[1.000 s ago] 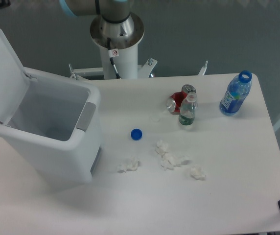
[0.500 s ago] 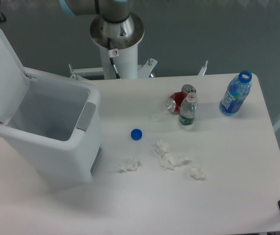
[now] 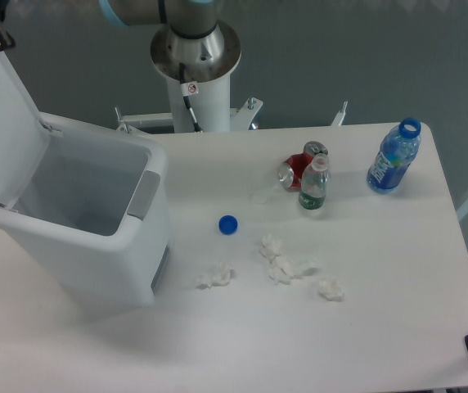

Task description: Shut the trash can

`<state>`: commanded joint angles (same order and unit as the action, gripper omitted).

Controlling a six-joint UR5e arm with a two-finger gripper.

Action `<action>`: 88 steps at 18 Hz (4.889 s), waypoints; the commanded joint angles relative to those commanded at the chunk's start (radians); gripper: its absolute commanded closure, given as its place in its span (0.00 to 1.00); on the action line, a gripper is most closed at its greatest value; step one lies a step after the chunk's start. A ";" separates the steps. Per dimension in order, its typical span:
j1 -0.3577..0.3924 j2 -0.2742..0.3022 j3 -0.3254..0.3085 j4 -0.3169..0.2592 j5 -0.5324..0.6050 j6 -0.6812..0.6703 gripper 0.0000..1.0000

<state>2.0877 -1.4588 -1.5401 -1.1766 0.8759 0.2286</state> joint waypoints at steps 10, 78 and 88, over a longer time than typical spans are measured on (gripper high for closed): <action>0.003 0.008 0.000 0.000 0.069 0.002 0.82; 0.204 -0.052 -0.041 -0.002 0.313 0.147 0.81; 0.204 -0.071 -0.046 -0.002 0.386 0.192 0.81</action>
<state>2.2918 -1.5293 -1.5861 -1.1781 1.2624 0.4203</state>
